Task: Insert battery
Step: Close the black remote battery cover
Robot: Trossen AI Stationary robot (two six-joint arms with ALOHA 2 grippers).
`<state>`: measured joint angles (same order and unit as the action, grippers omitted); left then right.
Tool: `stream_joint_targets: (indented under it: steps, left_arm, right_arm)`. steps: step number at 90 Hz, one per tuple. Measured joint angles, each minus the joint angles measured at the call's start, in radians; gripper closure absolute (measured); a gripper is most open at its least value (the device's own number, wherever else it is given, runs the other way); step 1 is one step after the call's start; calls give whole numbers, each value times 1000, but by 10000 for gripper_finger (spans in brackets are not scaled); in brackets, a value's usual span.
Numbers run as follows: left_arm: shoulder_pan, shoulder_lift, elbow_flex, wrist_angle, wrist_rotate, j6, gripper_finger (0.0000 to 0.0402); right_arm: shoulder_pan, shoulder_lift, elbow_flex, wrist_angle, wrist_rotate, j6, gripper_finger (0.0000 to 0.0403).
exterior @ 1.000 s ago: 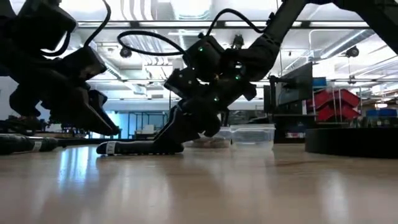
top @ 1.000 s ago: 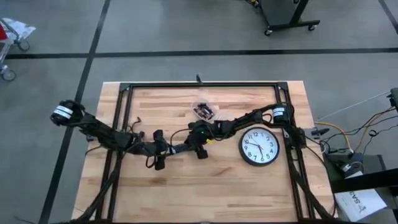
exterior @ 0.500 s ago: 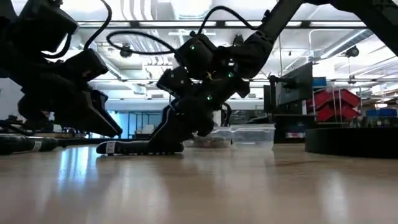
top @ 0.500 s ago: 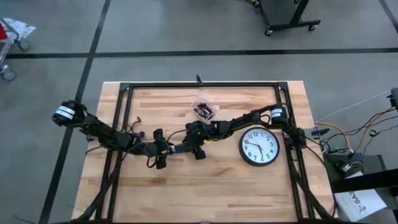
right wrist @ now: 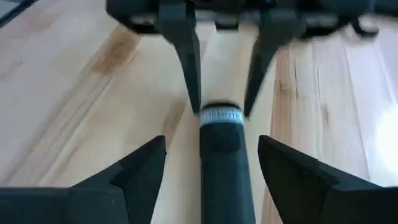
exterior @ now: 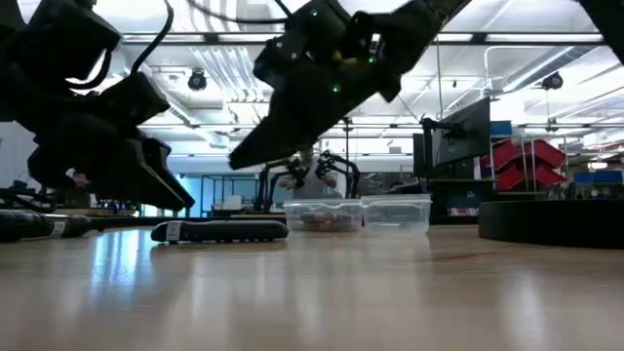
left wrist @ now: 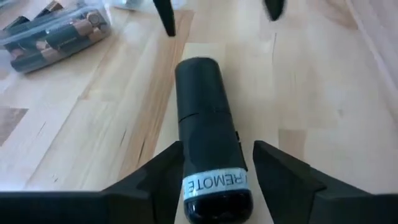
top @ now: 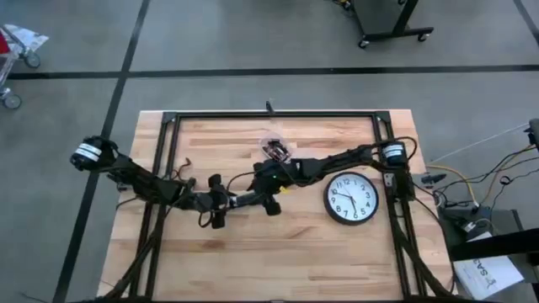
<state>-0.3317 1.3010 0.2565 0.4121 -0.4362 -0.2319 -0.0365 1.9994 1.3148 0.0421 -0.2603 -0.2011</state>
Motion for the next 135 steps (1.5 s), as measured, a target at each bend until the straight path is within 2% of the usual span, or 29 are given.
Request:
stream_joint_targets:
  steps: [17,49,88,112,135]
  left_arm:
    - [0,-2,0,-5,1,-25,237]
    - [-1,-9,0,-9,45,-39,249]
    - [-1,-11,0,-8,62,-69,297]
    - [0,-22,-1,6,64,-60,333]
    - [0,-103,-2,9,112,-40,378]
  right_arm:
    - [6,-15,-1,-90,-2,27,199]
    - [4,-29,2,-108,-2,52,247]
    - [8,-34,21,-156,-4,22,332]
    - [15,-71,-10,-170,-5,83,395]
    - [11,-93,-27,-115,-6,79,402]
